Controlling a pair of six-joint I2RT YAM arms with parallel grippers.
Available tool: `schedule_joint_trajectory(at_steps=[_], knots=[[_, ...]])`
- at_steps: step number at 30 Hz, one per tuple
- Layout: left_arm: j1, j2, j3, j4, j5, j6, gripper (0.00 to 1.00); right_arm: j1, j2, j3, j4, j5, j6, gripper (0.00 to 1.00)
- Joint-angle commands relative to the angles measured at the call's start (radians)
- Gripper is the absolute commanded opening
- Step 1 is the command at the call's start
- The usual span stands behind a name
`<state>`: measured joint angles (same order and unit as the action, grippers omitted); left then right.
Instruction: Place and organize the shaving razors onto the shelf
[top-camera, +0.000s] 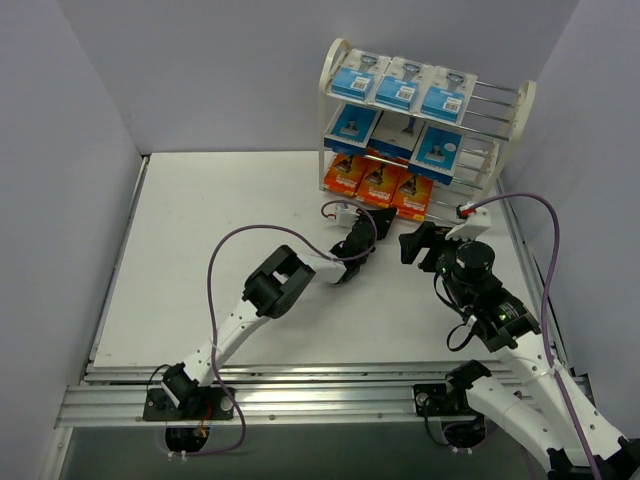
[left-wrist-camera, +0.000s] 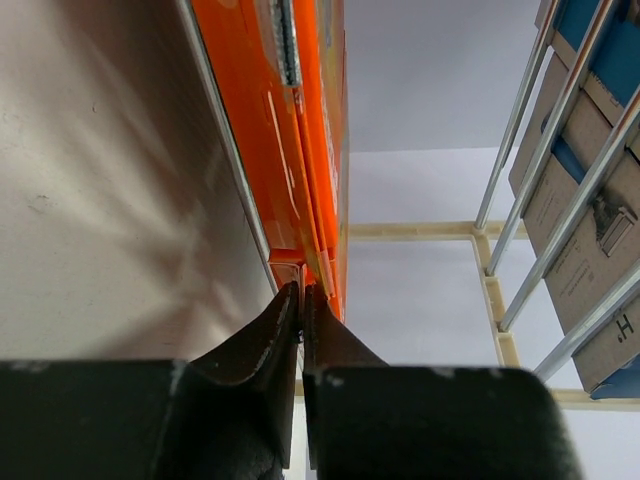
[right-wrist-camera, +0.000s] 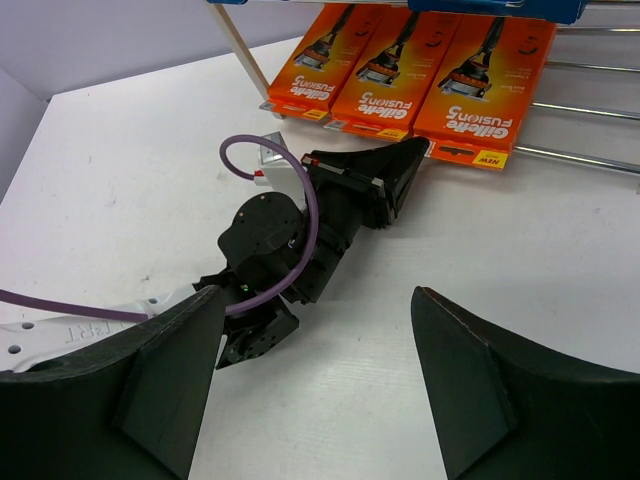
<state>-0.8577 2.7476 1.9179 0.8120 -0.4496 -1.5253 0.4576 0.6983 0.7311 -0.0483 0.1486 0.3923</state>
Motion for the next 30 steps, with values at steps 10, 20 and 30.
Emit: schedule_joint_trajectory(at_steps=[10,20,30], knots=[[0.008,-0.002,0.029,-0.008,-0.015,0.007,0.42,-0.007,-0.002,-0.002,0.039,-0.006,-0.006,0.71],[0.006,-0.017,0.007,0.033,0.012,0.045,0.49,-0.007,-0.010,-0.004,0.039,-0.009,-0.006,0.71],[-0.004,-0.089,-0.060,0.049,0.014,0.109,0.50,-0.007,-0.019,-0.004,0.039,0.006,-0.004,0.71]])
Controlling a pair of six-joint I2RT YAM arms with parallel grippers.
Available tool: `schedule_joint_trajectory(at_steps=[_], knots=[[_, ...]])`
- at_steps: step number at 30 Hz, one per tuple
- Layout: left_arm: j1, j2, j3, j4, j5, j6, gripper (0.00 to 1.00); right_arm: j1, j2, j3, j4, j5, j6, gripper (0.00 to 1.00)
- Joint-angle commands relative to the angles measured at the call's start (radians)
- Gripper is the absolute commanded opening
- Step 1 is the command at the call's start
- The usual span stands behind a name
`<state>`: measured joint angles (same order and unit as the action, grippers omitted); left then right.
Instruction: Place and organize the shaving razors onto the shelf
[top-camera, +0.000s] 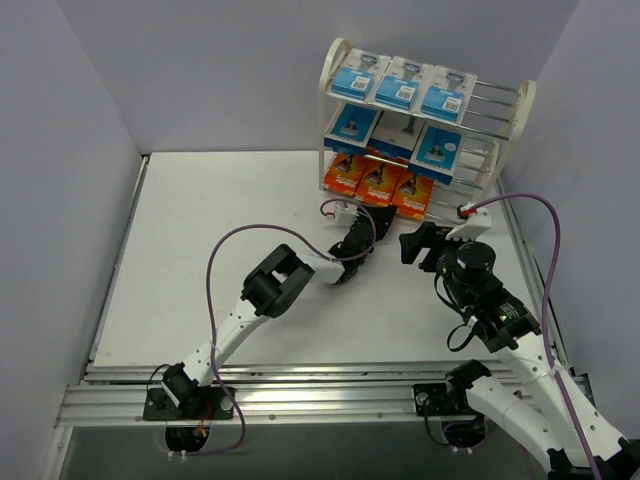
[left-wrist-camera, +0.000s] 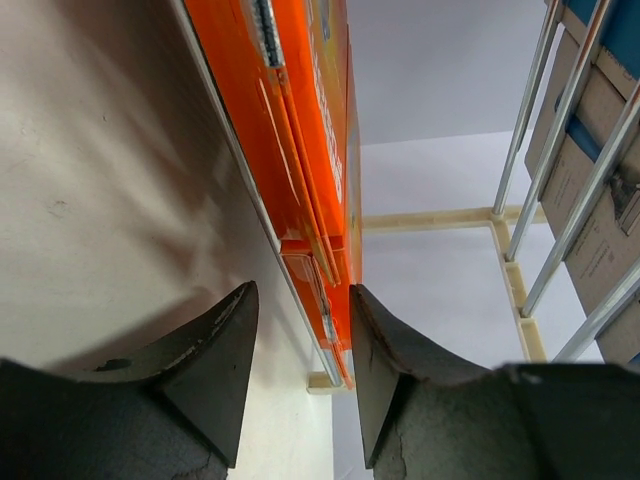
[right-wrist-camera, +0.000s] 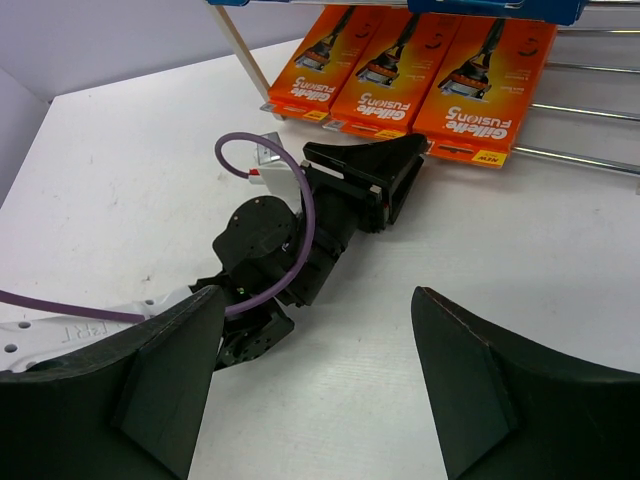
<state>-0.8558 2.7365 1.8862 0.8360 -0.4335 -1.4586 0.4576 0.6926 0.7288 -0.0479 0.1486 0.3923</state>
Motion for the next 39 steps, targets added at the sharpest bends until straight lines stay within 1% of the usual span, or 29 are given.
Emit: schedule_joint_trajectory(at_steps=[1,3,4,6,7,10,15,16,18,19,21,22,24,25,26,27,28,29,30,31,32,33,34,35,36,37,38,39], knots=[[-0.006,-0.092,-0.035,0.032,-0.001,0.050,0.50,-0.007,-0.013,0.000,0.039,0.008,-0.004,0.71],[-0.008,-0.106,-0.053,0.031,0.009,0.069,0.50,-0.007,-0.013,-0.002,0.039,0.009,-0.006,0.71],[-0.006,-0.122,-0.059,0.040,0.016,0.076,0.53,-0.008,-0.013,0.000,0.039,0.009,-0.006,0.71],[-0.008,-0.144,-0.099,0.058,0.029,0.107,0.54,-0.007,-0.008,0.000,0.037,0.012,-0.007,0.71],[-0.009,-0.168,-0.111,0.066,0.032,0.119,0.57,-0.007,-0.007,0.001,0.037,0.019,-0.007,0.71],[-0.009,-0.216,-0.159,0.092,0.052,0.156,0.62,-0.007,-0.002,0.001,0.034,0.023,-0.007,0.71],[-0.011,-0.296,-0.269,0.167,0.104,0.188,0.62,-0.008,0.018,0.006,0.033,0.034,-0.012,0.72],[-0.011,-0.340,-0.329,0.193,0.120,0.195,0.62,-0.008,0.019,0.007,0.034,0.035,-0.013,0.73],[-0.011,-0.392,-0.395,0.216,0.139,0.234,0.63,-0.008,0.028,0.011,0.033,0.037,-0.018,0.75],[-0.009,-0.452,-0.426,0.215,0.150,0.259,0.63,-0.010,0.031,0.011,0.031,0.039,-0.020,0.75],[-0.009,-0.521,-0.511,0.196,0.182,0.329,0.64,-0.008,0.045,0.014,0.028,0.043,-0.021,0.77],[-0.011,-0.591,-0.545,0.186,0.191,0.349,0.64,-0.010,0.048,0.015,0.022,0.049,-0.023,0.77],[-0.009,-0.671,-0.654,0.160,0.219,0.397,0.64,-0.008,0.056,0.023,0.016,0.069,-0.029,0.78],[-0.006,-0.763,-0.695,0.131,0.226,0.417,0.65,-0.008,0.058,0.024,0.014,0.072,-0.030,0.79],[-0.002,-0.811,-0.779,0.102,0.239,0.435,0.68,-0.010,0.070,0.024,0.014,0.072,-0.036,0.79],[0.012,-0.868,-0.820,0.047,0.249,0.475,0.69,-0.010,0.080,0.026,0.014,0.072,-0.038,0.80],[0.018,-0.976,-0.858,0.016,0.263,0.507,0.69,-0.008,0.091,0.029,0.011,0.071,-0.038,0.80],[0.026,-1.035,-0.889,-0.041,0.274,0.547,0.70,-0.008,0.106,0.032,0.007,0.075,-0.040,0.81],[0.038,-1.099,-0.909,-0.234,0.277,0.619,0.71,-0.010,0.132,0.038,0.002,0.083,-0.043,0.82],[0.044,-1.212,-0.900,-0.332,0.279,0.660,0.74,-0.010,0.143,0.053,-0.001,0.097,-0.046,0.85],[0.047,-1.262,-0.888,-0.439,0.273,0.716,0.75,-0.011,0.160,0.060,-0.003,0.104,-0.046,0.86],[0.047,-1.308,-0.841,-0.548,0.230,0.784,0.76,-0.011,0.168,0.070,0.000,0.111,-0.043,0.86],[0.057,-1.386,-0.823,-0.722,0.228,0.816,0.78,-0.010,0.173,0.089,0.005,0.112,-0.041,0.87],[0.063,-1.425,-0.816,-0.780,0.228,0.872,0.78,-0.010,0.185,0.101,0.005,0.123,-0.043,0.88],[0.070,-1.464,-0.812,-0.896,0.207,0.885,0.79,-0.011,0.194,0.113,0.003,0.129,-0.035,0.89],[0.086,-1.536,-0.803,-0.941,0.191,0.891,0.80,-0.011,0.203,0.124,0.003,0.134,-0.033,0.92],[0.125,-1.566,-0.799,-0.983,0.188,0.899,0.83,-0.011,0.225,0.141,0.006,0.126,-0.035,1.00],[0.148,-1.595,-0.796,-1.053,0.194,0.929,0.83,-0.011,0.238,0.152,0.009,0.120,-0.036,1.00]])
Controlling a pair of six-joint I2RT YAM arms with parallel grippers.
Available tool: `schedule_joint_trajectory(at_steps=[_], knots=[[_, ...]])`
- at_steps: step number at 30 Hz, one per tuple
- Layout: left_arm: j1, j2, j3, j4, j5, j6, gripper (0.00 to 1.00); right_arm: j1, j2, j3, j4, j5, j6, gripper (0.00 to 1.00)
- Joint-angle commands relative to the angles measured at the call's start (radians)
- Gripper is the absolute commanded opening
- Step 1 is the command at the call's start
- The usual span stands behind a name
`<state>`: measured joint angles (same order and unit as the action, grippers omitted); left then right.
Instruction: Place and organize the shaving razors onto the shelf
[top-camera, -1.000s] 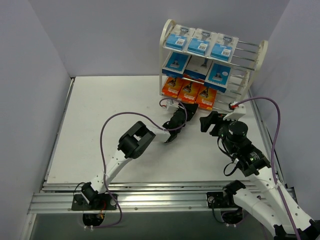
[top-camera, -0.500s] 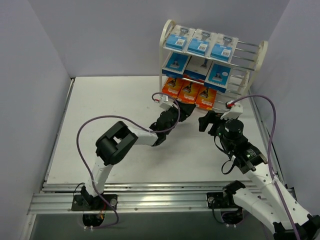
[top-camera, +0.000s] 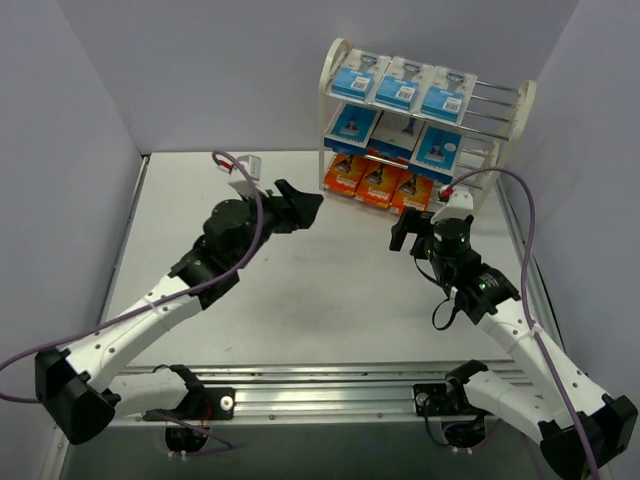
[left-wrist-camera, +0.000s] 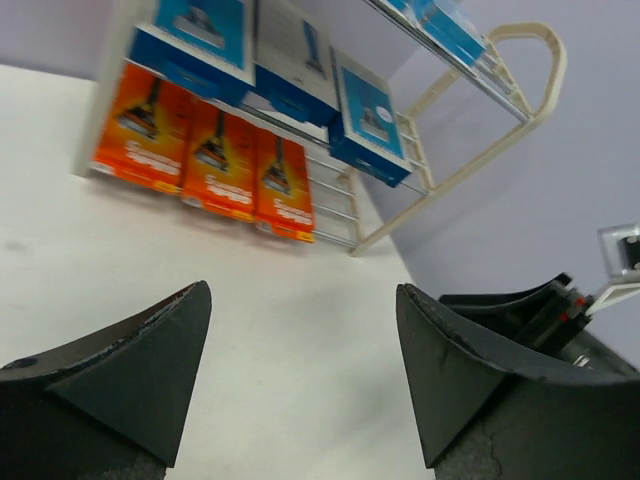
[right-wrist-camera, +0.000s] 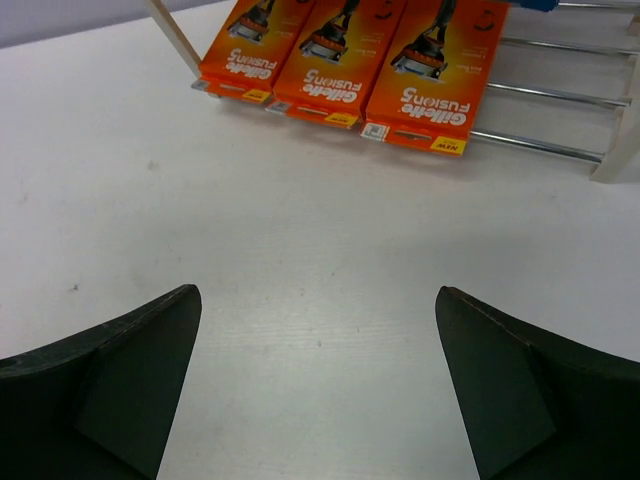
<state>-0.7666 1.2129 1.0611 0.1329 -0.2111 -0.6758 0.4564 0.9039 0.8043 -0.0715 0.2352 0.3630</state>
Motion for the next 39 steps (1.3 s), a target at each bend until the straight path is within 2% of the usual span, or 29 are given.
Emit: schedule_joint_trajectory(at_steps=[1,6,9,12,17,19,22,23,28,39], knots=[[0.082,-0.119,0.036,-0.378,-0.030,0.168,0.83,-0.009,0.041,0.085,0.032,0.023,-0.006,1.00],[0.190,-0.187,0.008,-0.542,-0.067,0.292,0.89,-0.010,0.139,0.148,0.019,0.025,-0.006,1.00],[0.255,-0.226,-0.096,-0.533,-0.048,0.289,0.94,-0.010,0.174,0.165,0.018,0.036,-0.021,1.00],[0.297,-0.230,-0.105,-0.512,0.022,0.280,0.96,-0.009,0.202,0.173,0.022,0.046,-0.036,1.00],[0.311,-0.152,-0.050,-0.553,0.032,0.323,0.97,-0.009,0.230,0.200,-0.014,0.097,-0.055,1.00],[0.348,-0.103,-0.029,-0.588,0.078,0.352,0.97,-0.010,0.222,0.184,-0.011,0.134,-0.058,1.00],[0.378,-0.040,0.008,-0.665,0.032,0.380,1.00,-0.010,0.193,0.162,0.013,0.179,-0.044,1.00],[0.391,-0.036,0.020,-0.679,0.048,0.374,0.98,-0.009,0.181,0.144,0.019,0.190,-0.042,1.00],[0.449,-0.125,-0.029,-0.576,0.176,0.369,0.98,-0.010,0.190,0.130,0.042,0.207,-0.030,1.00],[0.500,-0.113,-0.024,-0.613,0.208,0.358,0.97,-0.007,0.245,0.147,0.007,0.164,-0.001,1.00]])
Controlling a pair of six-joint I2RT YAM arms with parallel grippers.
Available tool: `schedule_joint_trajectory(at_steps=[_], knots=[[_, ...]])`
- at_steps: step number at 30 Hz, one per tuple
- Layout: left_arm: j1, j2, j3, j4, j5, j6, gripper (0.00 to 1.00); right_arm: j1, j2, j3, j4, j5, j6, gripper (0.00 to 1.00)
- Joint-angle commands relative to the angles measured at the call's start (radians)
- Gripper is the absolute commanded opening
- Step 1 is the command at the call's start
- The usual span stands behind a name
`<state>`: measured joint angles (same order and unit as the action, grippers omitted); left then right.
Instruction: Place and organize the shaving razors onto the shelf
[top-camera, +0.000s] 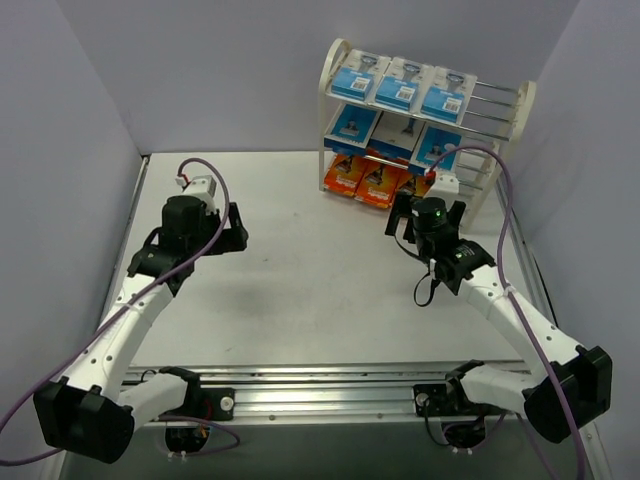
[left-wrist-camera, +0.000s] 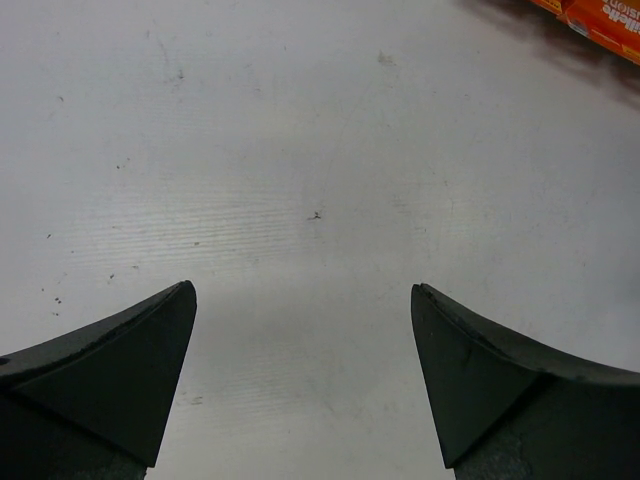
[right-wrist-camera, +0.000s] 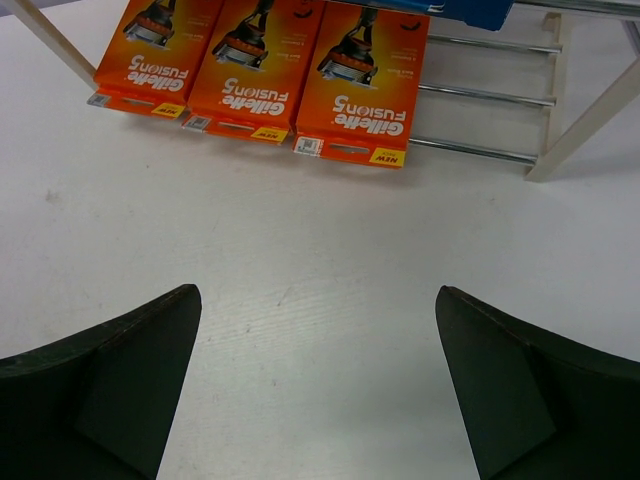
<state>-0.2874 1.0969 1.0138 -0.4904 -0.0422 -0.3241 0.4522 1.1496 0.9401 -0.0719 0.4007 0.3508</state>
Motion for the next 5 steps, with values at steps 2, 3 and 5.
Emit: schedule_joint_trajectory(at_steps=[2,3,5], knots=[[0.027,0.001,0.016,0.019,0.042,0.003,0.97,-0.001,0.005,0.009,0.007,-0.013,0.008,1.00],[0.028,0.003,0.014,0.018,0.042,0.003,0.97,-0.001,0.010,0.011,-0.002,-0.014,0.007,1.00],[0.036,0.006,0.017,0.015,0.042,0.003,0.97,-0.003,0.025,0.025,-0.020,0.001,0.011,1.00]])
